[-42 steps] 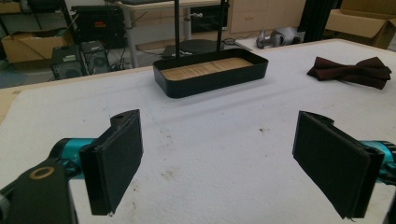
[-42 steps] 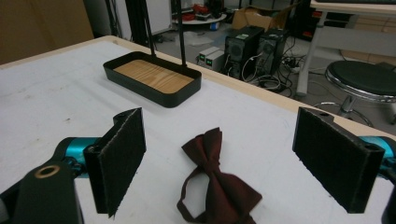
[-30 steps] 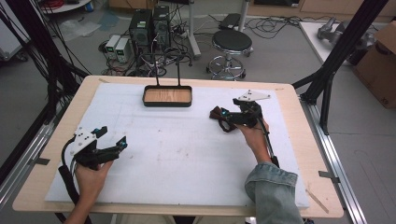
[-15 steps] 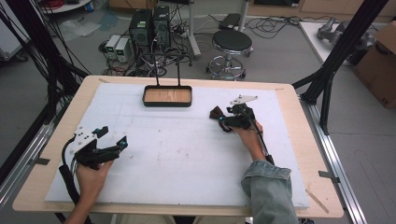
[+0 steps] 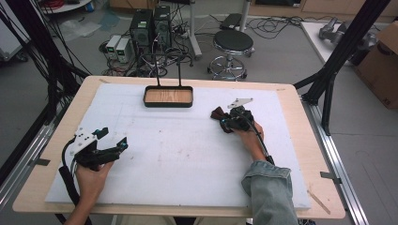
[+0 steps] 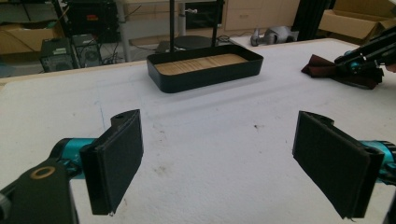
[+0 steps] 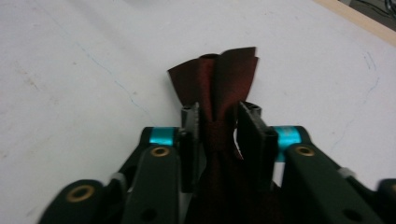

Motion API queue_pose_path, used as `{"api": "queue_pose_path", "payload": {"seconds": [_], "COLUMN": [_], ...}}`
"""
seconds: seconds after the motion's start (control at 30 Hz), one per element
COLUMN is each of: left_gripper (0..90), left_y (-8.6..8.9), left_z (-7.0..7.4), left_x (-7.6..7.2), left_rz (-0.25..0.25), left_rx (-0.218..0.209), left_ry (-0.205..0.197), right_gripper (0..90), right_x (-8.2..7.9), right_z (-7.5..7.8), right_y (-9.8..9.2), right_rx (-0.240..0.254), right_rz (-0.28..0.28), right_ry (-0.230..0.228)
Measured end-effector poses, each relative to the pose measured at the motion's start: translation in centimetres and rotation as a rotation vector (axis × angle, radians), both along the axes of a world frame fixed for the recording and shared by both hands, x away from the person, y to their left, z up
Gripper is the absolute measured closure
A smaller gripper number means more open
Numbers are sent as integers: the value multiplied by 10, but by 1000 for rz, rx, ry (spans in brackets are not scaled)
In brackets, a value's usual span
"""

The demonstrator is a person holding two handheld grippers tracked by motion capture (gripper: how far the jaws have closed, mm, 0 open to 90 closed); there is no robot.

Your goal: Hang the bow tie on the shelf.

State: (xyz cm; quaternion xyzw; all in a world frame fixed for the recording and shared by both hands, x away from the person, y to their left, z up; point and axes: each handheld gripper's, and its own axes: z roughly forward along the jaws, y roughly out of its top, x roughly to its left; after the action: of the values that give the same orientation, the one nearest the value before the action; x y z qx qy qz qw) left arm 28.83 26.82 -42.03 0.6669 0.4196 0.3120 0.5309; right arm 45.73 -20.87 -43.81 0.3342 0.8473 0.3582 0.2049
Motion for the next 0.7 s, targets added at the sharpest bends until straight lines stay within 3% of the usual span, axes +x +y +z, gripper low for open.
{"api": "queue_pose_path", "payload": {"seconds": [0.23, 0.53, 0.63, 0.67, 0.7], "left_gripper": [167, 167, 167, 167, 167], "left_y": [0, -1, -2, -2, -2], "left_z": [0, 0, 0, 0, 0], "left_x": [-1, 1, 1, 1, 1], "left_rz": [2, -5, -9, -8, -7], "left_rx": [-12, -21, -24, -25, -26], "left_ry": [-1, -6, -9, -9, -9], "right_gripper": [764, 766, 766, 766, 766], "right_x": [-3, -11, -11, -12, -13], "right_z": [6, 37, 44, 49, 51], "right_y": [-1, 2, 6, 8, 9], "right_rx": [12, 73, 72, 90, 105], "right_rz": [9, 18, 28, 37, 36], "right_ry": [-17, -87, -100, -132, -135]}}
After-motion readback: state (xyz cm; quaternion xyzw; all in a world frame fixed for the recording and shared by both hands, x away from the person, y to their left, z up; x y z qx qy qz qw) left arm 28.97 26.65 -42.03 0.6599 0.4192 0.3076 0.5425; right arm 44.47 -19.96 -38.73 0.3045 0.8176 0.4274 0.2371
